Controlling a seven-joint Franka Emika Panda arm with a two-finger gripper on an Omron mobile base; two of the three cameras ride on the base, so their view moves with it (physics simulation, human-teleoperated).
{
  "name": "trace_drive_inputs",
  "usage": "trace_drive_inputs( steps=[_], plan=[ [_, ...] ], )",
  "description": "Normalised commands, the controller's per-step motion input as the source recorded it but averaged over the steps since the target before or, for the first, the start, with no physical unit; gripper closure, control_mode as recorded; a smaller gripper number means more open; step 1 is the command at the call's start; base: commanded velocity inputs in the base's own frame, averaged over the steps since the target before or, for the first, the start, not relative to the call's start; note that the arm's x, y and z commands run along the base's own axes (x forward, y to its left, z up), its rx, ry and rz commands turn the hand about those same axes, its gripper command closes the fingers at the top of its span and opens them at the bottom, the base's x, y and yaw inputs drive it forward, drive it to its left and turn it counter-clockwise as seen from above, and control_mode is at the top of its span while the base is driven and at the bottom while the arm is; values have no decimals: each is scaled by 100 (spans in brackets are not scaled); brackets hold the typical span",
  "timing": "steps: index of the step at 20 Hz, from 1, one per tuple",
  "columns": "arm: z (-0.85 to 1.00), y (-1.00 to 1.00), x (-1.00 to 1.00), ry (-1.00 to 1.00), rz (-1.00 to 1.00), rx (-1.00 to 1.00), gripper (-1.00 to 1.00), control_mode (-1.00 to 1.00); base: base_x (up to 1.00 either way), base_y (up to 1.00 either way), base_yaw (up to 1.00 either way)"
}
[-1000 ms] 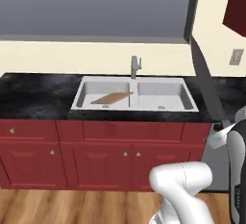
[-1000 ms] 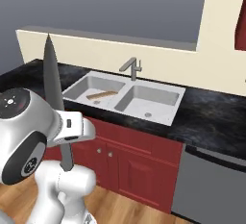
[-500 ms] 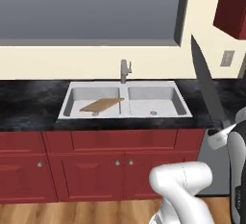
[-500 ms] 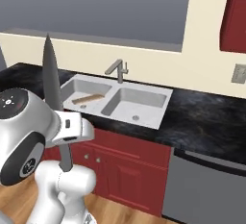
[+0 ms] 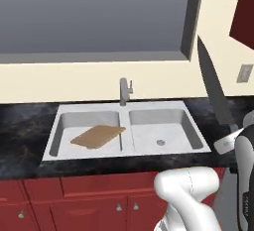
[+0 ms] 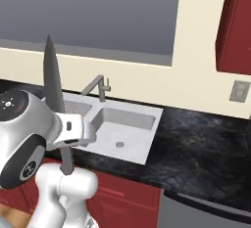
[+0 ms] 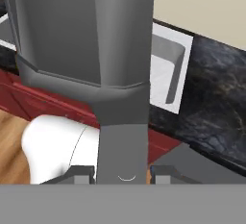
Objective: Move the cutting board and knife to the sink. Then move spray from the cabinet to the counter.
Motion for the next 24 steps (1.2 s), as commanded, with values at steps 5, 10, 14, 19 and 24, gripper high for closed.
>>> trace_drive_inputs(
  steps=[5,10,14,19,24],
  plan=[
    [0,0,0,0,0,0,100,100,99,8,-21],
    [0,0,0,0,0,0,100,100,92,22,-27],
    [0,0,0,0,0,0,100,100,52,13,-22],
    [0,0,0,0,0,0,100,100,9,1,-5],
    [0,0,0,0,0,0,100,100,0,0,0]
  ],
)
